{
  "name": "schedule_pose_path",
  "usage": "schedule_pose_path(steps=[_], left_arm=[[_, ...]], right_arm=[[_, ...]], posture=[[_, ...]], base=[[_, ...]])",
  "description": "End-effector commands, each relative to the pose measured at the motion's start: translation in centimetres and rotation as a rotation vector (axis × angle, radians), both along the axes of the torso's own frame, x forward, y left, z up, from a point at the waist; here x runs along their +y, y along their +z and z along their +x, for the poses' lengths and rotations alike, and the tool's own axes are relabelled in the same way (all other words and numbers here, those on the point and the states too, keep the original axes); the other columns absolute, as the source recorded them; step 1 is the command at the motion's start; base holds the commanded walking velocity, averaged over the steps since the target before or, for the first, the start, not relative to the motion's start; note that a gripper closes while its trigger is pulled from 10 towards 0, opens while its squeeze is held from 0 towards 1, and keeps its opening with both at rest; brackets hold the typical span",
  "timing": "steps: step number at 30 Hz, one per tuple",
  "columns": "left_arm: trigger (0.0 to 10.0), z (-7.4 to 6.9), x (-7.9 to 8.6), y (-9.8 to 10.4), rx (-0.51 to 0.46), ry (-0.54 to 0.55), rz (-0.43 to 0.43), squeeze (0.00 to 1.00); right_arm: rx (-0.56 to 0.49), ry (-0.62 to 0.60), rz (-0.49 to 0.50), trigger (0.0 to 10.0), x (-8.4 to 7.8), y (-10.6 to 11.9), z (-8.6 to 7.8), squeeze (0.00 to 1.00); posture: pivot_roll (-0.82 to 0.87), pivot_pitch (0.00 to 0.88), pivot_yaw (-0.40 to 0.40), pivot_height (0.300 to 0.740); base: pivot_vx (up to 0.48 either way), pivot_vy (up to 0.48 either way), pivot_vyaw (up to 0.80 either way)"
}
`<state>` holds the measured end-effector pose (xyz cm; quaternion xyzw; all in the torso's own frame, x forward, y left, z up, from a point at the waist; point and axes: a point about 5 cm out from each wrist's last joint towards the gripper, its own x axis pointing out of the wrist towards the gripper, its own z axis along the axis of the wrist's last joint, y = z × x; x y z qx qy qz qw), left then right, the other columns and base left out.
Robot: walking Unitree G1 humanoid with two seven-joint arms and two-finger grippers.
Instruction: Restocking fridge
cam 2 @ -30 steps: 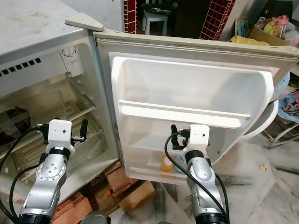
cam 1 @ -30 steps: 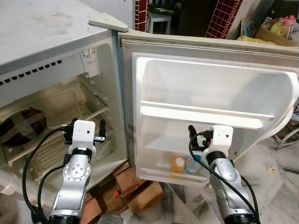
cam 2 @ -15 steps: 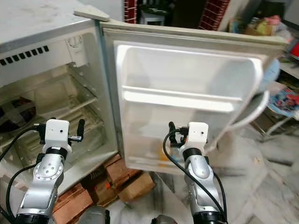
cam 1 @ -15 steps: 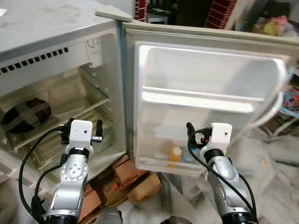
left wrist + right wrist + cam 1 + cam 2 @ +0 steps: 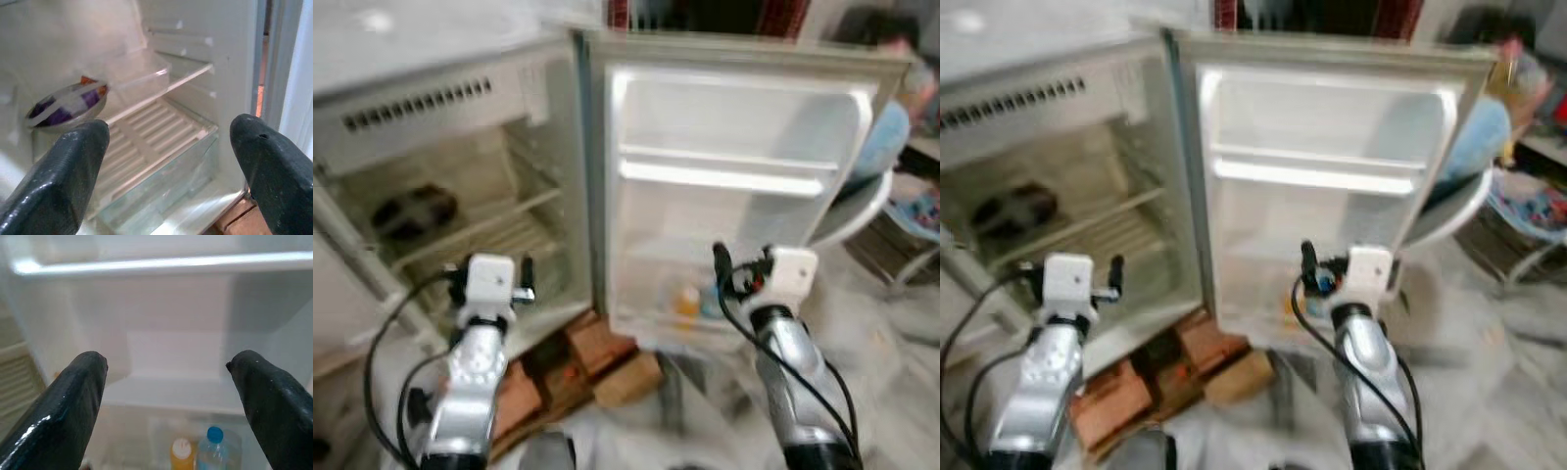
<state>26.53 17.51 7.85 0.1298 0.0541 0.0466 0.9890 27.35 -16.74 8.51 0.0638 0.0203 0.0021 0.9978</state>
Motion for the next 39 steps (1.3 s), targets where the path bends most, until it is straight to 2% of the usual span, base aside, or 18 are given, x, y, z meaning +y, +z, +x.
schedule_pose_path(steps=[1,8,11,14,18,21,28,39], left_arm=[[10.0,0.3,0.0,0.4,-0.017,0.002,0.008,0.00],[10.0,-0.3,-0.1,-0.3,-0.009,-0.044,-0.022,0.00],[10.0,0.1,-0.8,-0.3,-0.016,-0.079,-0.011,0.00],[10.0,0.7,-1.1,0.2,-0.033,-0.097,-0.020,0.00],[10.0,1.2,-0.9,0.4,-0.042,-0.099,-0.021,0.00],[10.0,1.3,-0.9,0.4,-0.045,-0.102,-0.022,0.00],[10.0,1.1,-0.8,0.2,-0.042,-0.110,-0.034,0.00],[10.0,1.0,-0.8,0.1,-0.040,-0.124,-0.046,0.00]], right_arm=[[-0.011,-0.010,0.010,10.0,-0.3,0.2,0.1,0.00],[0.027,-0.049,-0.046,10.0,-1.3,-0.6,-0.4,0.00],[0.027,-0.024,-0.077,10.0,-1.5,-0.9,-0.5,0.00],[-0.001,0.001,-0.052,10.0,-1.3,-0.6,-0.1,0.00],[0.001,0.116,-0.018,10.0,0.1,0.1,0.6,0.00],[-0.051,0.125,-0.060,10.0,0.5,0.6,0.7,0.00],[-0.039,0.124,-0.014,10.0,0.7,0.1,0.6,0.00],[-0.055,0.096,-0.020,10.0,0.4,0.2,1.1,0.00]], posture=[[0.08,0.000,-0.045,0.740],[0.08,0.000,-0.056,0.740],[0.07,0.000,-0.045,0.740],[0.07,0.000,-0.037,0.740],[0.06,0.000,-0.028,0.740],[0.06,0.000,-0.028,0.740],[0.07,0.000,-0.034,0.740],[0.08,0.000,-0.038,0.740]], base=[[0.000,0.000,0.00],[0.000,0.000,0.00],[0.000,0.000,0.00],[0.000,0.000,0.00],[0.000,-0.397,0.00],[0.000,-0.480,0.00],[0.000,-0.480,0.00],[0.000,-0.480,0.00]])
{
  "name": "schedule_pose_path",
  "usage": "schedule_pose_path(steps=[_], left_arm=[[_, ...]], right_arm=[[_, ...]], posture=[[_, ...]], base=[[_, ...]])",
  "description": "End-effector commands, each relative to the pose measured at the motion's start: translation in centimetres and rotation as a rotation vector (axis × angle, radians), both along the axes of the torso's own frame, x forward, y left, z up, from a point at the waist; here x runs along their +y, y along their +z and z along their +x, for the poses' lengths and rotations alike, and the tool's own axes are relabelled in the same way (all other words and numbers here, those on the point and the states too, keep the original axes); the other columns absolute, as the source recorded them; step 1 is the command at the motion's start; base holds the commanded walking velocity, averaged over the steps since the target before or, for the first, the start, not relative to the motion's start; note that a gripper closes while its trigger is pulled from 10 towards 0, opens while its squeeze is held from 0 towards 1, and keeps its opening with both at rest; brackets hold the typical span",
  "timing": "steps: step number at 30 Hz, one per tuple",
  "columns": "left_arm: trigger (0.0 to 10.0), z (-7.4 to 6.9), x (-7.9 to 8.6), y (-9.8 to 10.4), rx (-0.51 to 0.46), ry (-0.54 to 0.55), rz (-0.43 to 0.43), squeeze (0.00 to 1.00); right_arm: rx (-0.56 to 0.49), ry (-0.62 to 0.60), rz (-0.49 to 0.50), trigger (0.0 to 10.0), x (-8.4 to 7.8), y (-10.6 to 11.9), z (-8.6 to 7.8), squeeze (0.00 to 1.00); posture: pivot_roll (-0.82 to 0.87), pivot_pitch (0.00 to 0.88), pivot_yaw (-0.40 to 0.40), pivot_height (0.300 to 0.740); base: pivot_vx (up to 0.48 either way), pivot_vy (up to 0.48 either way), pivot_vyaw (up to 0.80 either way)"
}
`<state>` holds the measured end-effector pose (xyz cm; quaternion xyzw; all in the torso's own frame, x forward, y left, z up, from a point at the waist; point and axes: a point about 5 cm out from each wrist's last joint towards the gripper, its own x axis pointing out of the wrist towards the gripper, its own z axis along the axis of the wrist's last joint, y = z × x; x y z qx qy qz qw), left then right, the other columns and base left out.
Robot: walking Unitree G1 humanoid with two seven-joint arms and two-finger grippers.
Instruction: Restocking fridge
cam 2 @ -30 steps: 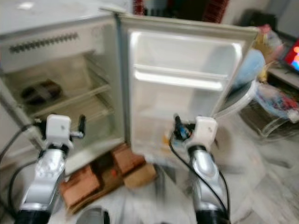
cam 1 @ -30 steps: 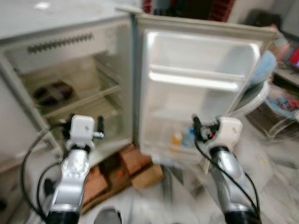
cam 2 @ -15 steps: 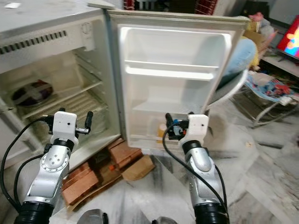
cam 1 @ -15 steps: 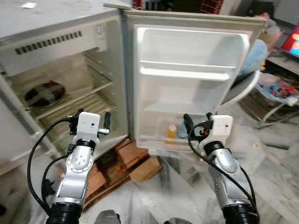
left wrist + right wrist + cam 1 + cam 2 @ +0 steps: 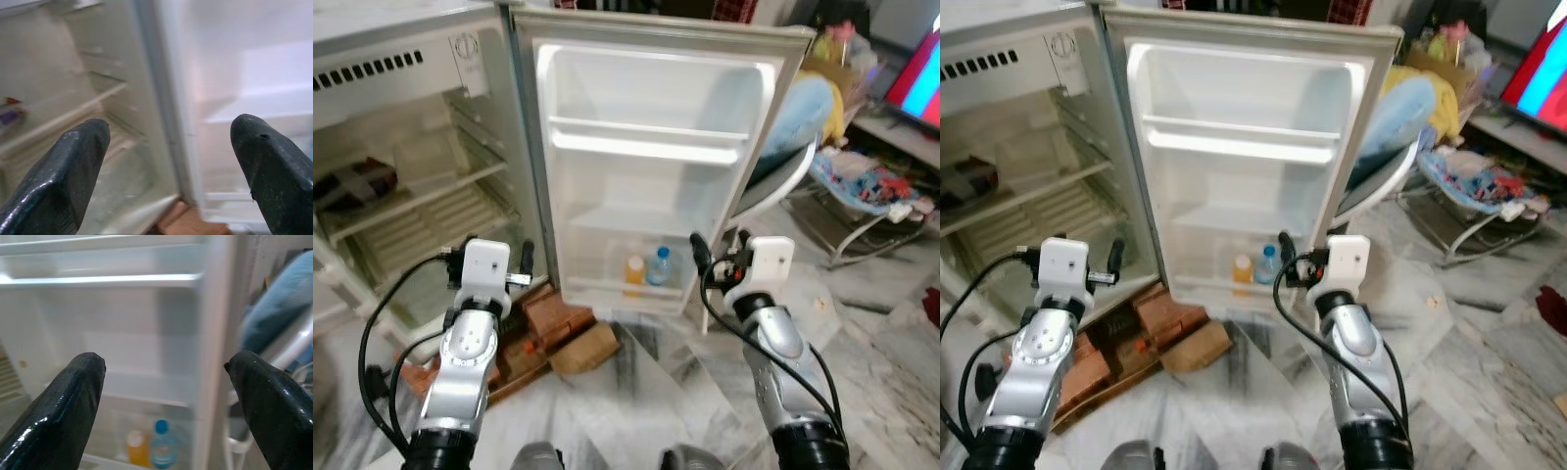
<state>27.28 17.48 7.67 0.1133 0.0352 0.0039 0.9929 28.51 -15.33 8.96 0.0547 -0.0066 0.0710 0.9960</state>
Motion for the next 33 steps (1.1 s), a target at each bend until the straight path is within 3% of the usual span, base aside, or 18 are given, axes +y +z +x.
schedule_pose_path(steps=[1,6,15,22,30,33], left_arm=[[10.0,0.2,-0.8,0.4,-0.014,-0.041,-0.009,0.00],[10.0,0.3,-0.8,0.4,-0.013,-0.041,-0.006,0.00],[10.0,0.3,-0.9,0.4,-0.013,-0.038,-0.001,0.00],[10.0,0.3,-0.9,0.4,-0.011,-0.041,-0.001,0.00],[10.0,0.3,-0.6,0.5,-0.026,-0.016,0.033,0.00],[10.0,0.4,-0.4,0.6,-0.024,-0.008,0.029,0.00]], right_arm=[[0.003,-0.040,-0.002,10.0,-0.9,-0.2,-0.1,0.00],[-0.009,-0.032,-0.014,10.0,-0.8,0.0,-0.1,0.00],[-0.037,-0.023,-0.029,10.0,-0.7,0.5,0.2,0.00],[-0.056,-0.016,-0.030,10.0,-0.5,0.9,0.5,0.00],[-0.068,0.005,-0.049,10.0,-0.2,1.0,0.4,0.00],[-0.076,0.013,-0.051,10.0,-0.1,1.0,0.4,0.00]], posture=[[0.08,0.000,-0.037,0.740],[0.07,0.000,-0.038,0.740],[0.07,0.000,-0.039,0.740],[0.07,0.000,-0.040,0.740],[0.07,0.000,-0.039,0.740],[0.07,0.000,-0.039,0.740]], base=[[0.000,0.000,0.00],[0.000,0.000,0.00],[0.000,-0.449,0.36],[0.247,-0.409,0.64],[0.328,-0.345,0.00],[0.366,-0.307,0.76]])
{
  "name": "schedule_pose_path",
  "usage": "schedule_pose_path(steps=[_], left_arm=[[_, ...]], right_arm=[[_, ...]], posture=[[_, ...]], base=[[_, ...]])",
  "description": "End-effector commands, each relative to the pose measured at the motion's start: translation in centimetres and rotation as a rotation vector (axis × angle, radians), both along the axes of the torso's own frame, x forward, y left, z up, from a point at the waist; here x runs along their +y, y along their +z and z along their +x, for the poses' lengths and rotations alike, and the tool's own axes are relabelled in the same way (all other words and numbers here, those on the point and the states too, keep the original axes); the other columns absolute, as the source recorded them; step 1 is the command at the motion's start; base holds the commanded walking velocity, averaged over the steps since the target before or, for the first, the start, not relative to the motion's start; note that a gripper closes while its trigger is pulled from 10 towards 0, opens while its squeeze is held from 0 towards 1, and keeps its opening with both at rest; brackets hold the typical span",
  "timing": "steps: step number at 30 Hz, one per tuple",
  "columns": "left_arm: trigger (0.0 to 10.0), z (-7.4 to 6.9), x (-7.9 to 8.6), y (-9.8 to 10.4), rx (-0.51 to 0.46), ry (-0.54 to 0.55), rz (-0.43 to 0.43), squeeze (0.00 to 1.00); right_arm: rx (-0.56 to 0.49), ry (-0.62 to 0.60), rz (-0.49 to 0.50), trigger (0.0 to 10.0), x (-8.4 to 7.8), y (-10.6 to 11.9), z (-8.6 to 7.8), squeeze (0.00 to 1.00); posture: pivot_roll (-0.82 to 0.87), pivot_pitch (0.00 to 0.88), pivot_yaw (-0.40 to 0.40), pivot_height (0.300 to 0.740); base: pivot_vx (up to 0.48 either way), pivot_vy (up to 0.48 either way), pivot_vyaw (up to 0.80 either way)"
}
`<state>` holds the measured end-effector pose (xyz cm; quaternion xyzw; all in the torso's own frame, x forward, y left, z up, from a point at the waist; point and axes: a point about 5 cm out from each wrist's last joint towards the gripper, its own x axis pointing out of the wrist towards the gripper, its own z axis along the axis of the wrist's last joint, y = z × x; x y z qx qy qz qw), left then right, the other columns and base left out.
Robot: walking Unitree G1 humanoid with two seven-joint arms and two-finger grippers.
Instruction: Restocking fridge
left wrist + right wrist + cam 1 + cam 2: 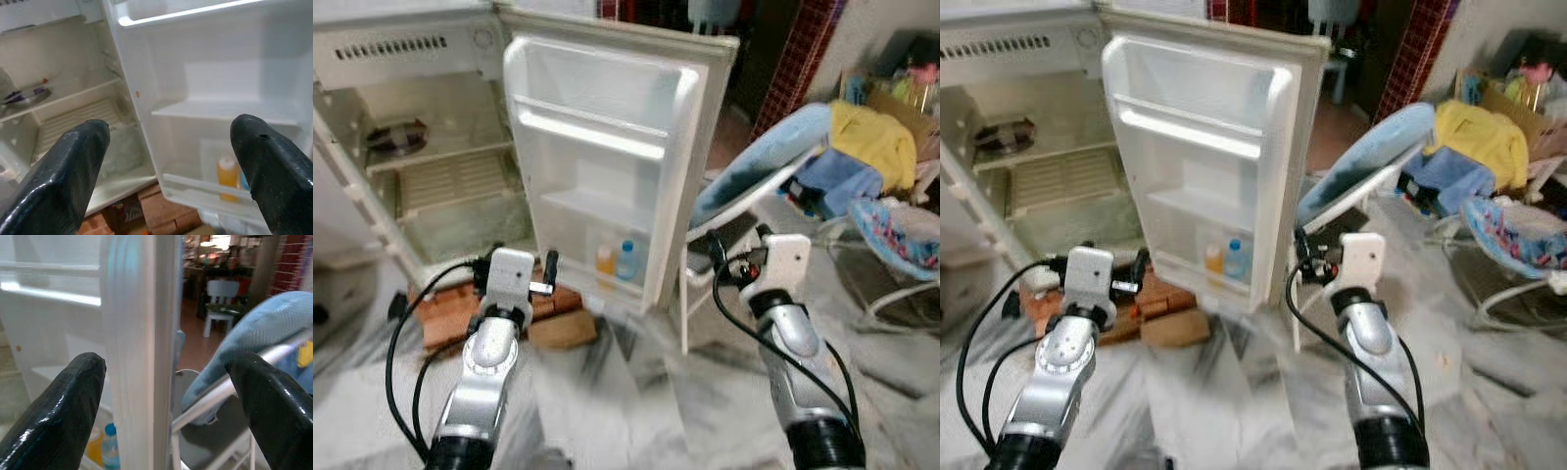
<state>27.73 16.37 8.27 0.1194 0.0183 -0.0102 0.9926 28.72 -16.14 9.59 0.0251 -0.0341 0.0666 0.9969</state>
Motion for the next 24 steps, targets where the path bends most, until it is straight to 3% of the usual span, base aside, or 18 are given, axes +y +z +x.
schedule_pose_path(steps=[1,6,17,24], left_arm=[[10.0,-0.1,0.7,-0.1,0.006,0.025,0.018,0.00],[10.0,0.2,0.9,1.1,-0.062,0.054,0.018,0.00],[10.0,0.3,1.1,1.3,-0.073,0.093,0.021,0.00],[10.0,-0.5,0.7,0.7,-0.052,0.072,0.004,0.00]], right_arm=[[-0.017,0.027,0.004,10.0,0.7,0.4,0.1,0.00],[-0.020,0.031,-0.016,10.0,0.8,0.4,0.2,0.00],[-0.018,0.061,-0.022,10.0,1.2,0.3,0.2,0.00],[-0.020,0.066,-0.025,10.0,1.4,0.3,0.3,0.00]], posture=[[0.07,0.000,-0.039,0.740],[0.07,0.000,-0.038,0.740],[0.08,0.000,-0.044,0.740],[0.08,0.000,-0.043,0.740]], base=[[0.364,-0.307,0.76],[0.370,-0.301,0.76],[0.375,-0.294,0.74],[0.000,0.000,0.00]])
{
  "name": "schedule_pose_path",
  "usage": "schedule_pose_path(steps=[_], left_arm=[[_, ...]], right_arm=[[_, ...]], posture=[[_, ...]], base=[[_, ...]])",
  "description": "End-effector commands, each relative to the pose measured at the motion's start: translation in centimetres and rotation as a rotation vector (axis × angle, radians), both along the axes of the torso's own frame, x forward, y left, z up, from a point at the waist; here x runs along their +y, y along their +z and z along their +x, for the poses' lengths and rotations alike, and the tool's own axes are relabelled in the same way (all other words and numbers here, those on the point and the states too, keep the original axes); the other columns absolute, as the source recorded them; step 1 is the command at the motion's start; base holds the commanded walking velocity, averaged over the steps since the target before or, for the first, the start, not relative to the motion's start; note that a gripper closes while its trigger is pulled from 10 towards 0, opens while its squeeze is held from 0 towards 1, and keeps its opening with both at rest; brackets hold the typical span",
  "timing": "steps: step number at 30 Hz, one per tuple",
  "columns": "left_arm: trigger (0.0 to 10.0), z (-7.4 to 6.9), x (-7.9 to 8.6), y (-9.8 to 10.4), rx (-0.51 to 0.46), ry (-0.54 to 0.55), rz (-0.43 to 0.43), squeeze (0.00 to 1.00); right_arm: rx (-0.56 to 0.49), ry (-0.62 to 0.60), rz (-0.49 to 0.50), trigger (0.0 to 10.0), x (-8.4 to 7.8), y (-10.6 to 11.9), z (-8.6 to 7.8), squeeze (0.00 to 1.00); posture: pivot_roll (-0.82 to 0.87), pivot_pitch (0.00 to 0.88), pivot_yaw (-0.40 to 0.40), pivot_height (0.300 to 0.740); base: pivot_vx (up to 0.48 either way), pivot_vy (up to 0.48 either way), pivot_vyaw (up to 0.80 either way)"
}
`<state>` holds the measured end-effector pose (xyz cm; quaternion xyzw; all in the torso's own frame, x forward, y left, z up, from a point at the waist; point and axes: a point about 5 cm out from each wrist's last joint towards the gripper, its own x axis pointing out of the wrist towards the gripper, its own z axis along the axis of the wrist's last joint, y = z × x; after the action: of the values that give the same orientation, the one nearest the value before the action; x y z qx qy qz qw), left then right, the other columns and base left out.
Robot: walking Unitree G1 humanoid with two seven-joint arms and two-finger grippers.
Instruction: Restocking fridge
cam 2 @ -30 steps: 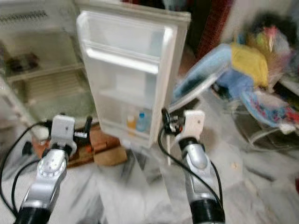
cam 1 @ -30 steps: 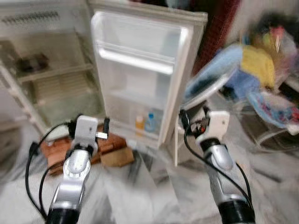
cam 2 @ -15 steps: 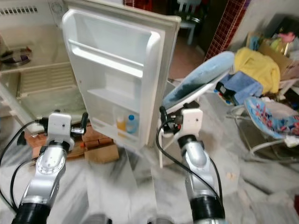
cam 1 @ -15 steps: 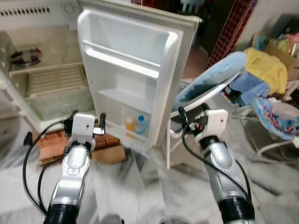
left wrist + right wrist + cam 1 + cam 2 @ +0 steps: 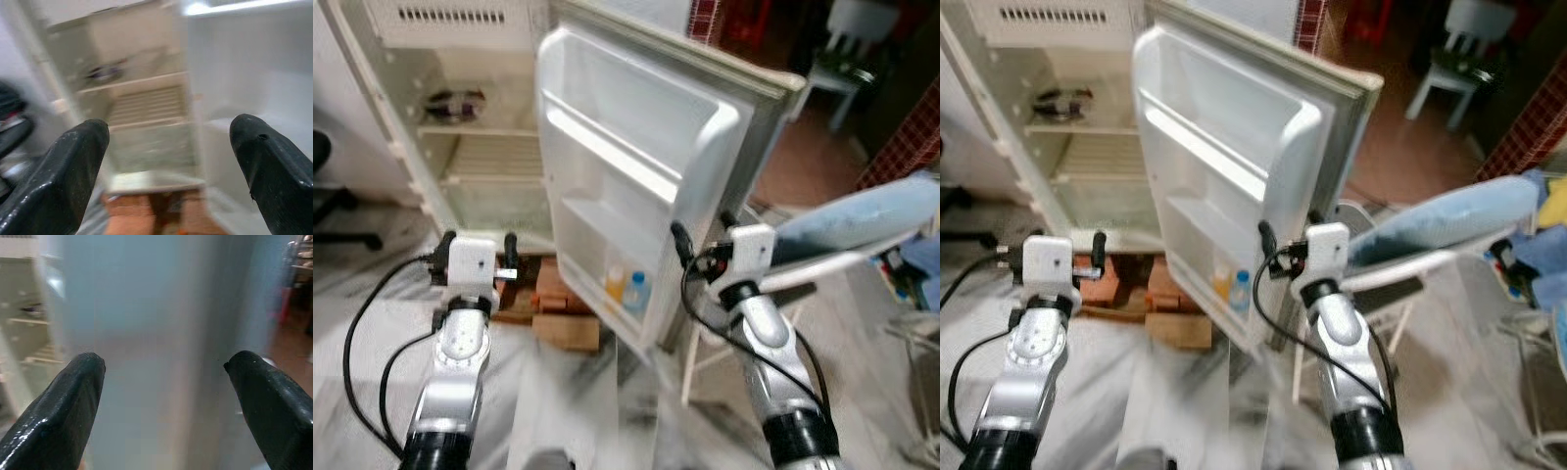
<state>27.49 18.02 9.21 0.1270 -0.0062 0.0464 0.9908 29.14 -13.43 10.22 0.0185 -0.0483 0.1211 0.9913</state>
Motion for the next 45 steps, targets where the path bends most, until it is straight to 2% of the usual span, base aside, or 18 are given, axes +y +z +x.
schedule_pose_path(steps=[1,6,16,23,34,35,40,45], left_arm=[[10.0,-0.4,-1.0,-0.3,0.015,-0.039,-0.014,0.00],[10.0,-1.8,-1.3,-1.4,0.074,-0.133,-0.030,0.00],[10.0,-2.0,-1.5,-1.4,0.073,-0.129,-0.029,0.00],[10.0,-1.9,-1.7,-1.2,0.067,-0.116,-0.055,0.00],[10.0,-2.4,-1.0,-1.2,0.069,-0.067,-0.063,0.00],[10.0,-2.4,-1.1,-1.2,0.076,-0.057,-0.129,0.00],[10.0,-2.1,-1.4,-0.8,0.062,-0.082,-0.108,0.00],[10.0,-2.0,-1.2,-0.6,0.067,-0.069,-0.151,0.00]], right_arm=[[0.010,-0.043,-0.009,10.0,-1.4,-0.3,-0.1,0.00],[0.006,-0.061,-0.006,10.0,-1.6,-0.3,-0.2,0.00],[0.028,-0.026,-0.010,10.0,-1.4,-0.9,-0.9,0.00],[0.006,-0.020,-0.026,10.0,-1.4,-0.4,-0.6,0.00],[-0.011,0.003,-0.022,10.0,-0.9,-0.2,-0.8,0.00],[-0.009,0.004,-0.025,10.0,-0.8,-0.2,-0.7,0.00],[-0.028,0.031,-0.046,10.0,-0.3,0.3,-0.2,0.00],[-0.028,0.014,-0.046,10.0,-0.5,0.4,-0.1,0.00]], posture=[[0.08,0.000,-0.043,0.740],[0.09,0.000,-0.042,0.740],[0.08,0.000,-0.040,0.740],[0.08,0.000,-0.037,0.740],[0.09,0.000,-0.036,0.740],[0.09,0.000,-0.038,0.740],[0.09,0.000,-0.036,0.740],[0.09,0.000,-0.035,0.740]], base=[[0.000,0.000,0.00],[0.000,-0.050,0.00],[0.000,-0.404,0.00],[0.000,-0.328,0.00],[0.000,0.000,0.75],[0.000,0.000,0.79],[0.000,0.000,0.77],[0.000,0.000,0.36]])
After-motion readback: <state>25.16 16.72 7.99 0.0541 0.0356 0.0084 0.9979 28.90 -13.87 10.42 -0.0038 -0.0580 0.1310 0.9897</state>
